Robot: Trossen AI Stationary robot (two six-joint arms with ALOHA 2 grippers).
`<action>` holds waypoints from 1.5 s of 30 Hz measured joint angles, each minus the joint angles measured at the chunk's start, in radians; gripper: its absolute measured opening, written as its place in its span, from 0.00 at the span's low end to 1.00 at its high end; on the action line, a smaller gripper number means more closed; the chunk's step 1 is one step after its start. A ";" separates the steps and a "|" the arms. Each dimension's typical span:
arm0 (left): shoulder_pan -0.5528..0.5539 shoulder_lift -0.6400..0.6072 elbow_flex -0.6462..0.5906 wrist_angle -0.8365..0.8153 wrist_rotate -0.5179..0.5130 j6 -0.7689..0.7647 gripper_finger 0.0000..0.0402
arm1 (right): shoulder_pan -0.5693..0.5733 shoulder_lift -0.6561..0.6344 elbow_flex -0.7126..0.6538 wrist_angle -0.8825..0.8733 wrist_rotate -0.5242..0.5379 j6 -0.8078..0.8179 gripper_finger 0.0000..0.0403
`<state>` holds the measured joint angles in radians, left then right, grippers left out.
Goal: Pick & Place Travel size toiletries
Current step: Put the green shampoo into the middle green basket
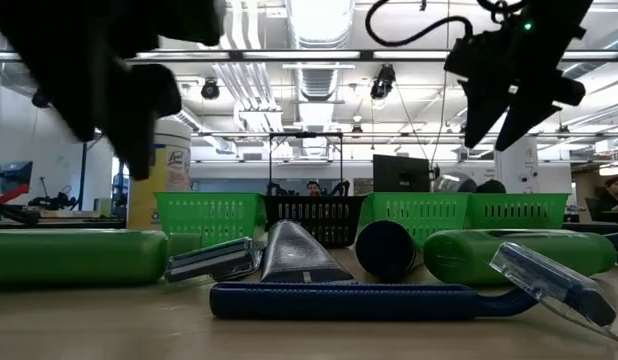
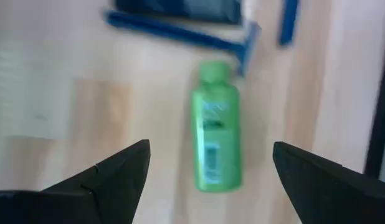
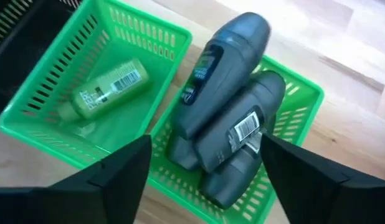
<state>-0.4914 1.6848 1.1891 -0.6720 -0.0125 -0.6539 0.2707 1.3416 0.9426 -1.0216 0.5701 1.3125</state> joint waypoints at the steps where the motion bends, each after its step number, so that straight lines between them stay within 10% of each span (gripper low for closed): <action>1: -0.007 0.004 -0.012 0.010 0.014 0.005 0.86 | 0.000 -0.008 0.001 -0.003 0.000 -0.010 0.78; 22: -0.040 0.139 -0.097 0.170 0.022 -0.078 0.86 | 0.002 -0.048 0.003 -0.023 -0.012 -0.056 0.94; 31: -0.040 0.113 -0.103 0.159 -0.027 -0.075 0.60 | -0.007 -0.107 0.002 0.129 -0.306 -0.097 0.93; 37: -0.022 0.029 -0.103 0.181 -0.156 -0.057 0.40 | -0.016 -0.136 0.002 0.377 -0.448 -0.076 0.93; 45: 0.034 -0.091 0.007 0.184 -0.440 0.060 0.41 | -0.016 -0.048 0.000 0.665 -0.535 -0.020 0.93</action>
<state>-0.4571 1.5937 1.1965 -0.4884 -0.4521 -0.5940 0.2550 1.2940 0.9424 -0.3565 0.0352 1.2924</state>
